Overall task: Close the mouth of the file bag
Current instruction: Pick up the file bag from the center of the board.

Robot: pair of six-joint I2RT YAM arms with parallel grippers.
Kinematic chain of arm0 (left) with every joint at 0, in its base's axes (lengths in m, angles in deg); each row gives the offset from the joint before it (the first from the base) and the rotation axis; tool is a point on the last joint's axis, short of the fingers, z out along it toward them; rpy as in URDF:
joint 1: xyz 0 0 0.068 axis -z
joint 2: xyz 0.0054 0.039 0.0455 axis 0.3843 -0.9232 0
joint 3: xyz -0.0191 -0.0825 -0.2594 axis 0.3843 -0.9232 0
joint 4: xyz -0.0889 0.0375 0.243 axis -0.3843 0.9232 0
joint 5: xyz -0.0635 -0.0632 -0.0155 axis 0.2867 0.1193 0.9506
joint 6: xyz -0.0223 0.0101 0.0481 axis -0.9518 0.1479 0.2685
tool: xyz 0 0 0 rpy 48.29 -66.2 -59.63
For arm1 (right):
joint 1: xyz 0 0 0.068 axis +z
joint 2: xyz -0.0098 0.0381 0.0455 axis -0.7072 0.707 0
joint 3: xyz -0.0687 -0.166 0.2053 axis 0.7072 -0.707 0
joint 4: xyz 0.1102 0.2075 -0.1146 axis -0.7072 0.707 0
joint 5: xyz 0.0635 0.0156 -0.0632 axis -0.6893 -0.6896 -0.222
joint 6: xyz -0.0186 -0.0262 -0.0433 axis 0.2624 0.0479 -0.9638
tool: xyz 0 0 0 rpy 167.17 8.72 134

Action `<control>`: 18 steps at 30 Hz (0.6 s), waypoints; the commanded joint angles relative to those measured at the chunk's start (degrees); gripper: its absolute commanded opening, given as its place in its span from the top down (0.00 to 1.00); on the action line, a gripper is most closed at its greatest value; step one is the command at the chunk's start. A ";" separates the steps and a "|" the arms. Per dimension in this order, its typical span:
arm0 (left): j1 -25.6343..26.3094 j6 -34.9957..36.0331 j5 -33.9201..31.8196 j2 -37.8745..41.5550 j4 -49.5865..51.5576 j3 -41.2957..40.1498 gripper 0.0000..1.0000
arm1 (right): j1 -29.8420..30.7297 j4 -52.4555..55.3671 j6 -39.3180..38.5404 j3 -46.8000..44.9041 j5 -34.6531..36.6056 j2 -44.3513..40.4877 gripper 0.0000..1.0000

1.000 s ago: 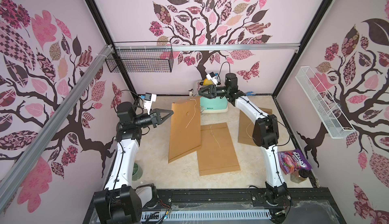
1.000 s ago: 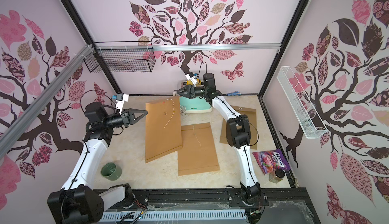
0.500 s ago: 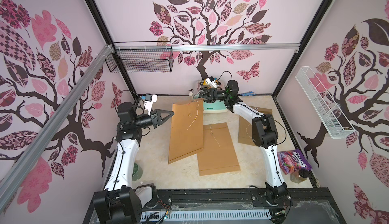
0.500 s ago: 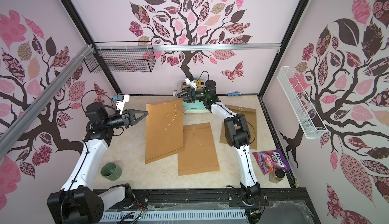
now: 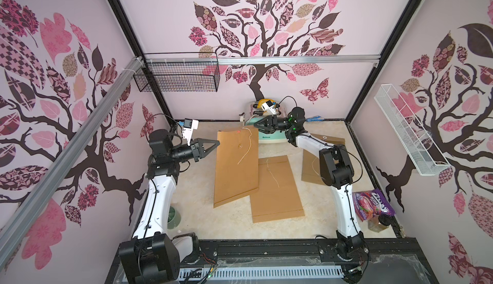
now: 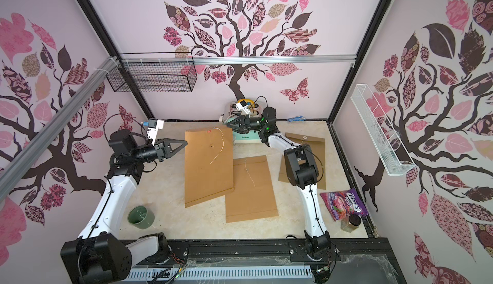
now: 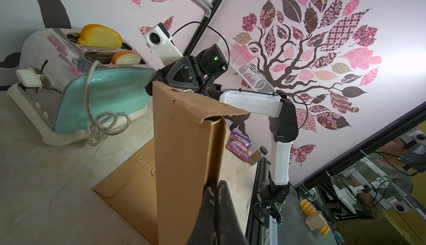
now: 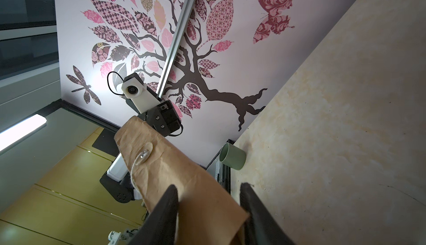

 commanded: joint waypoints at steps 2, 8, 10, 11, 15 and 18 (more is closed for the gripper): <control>-0.51 0.07 -0.90 -0.79 -0.35 0.67 1.00 | 0.34 -7.59 4.95 -0.40 0.40 -2.64 0.63; -1.01 -0.10 -1.69 -0.96 -0.11 0.32 1.00 | 0.33 -9.47 7.21 -1.82 0.76 -3.26 0.68; -1.04 -0.20 -1.78 -1.13 -0.12 0.23 1.00 | 0.36 -9.94 7.12 -2.58 1.15 -3.75 0.70; -1.06 -0.26 -1.86 -1.22 -0.04 0.19 1.00 | 0.32 -9.91 6.96 -2.94 1.35 -3.91 0.72; -1.58 -0.62 -2.30 -1.27 0.02 -0.13 1.00 | 0.27 -9.28 6.80 -2.76 1.11 -4.40 0.73; -2.03 -0.88 -3.21 -1.38 0.10 -0.26 1.00 | -0.07 -7.49 5.92 -2.79 0.85 -4.75 0.79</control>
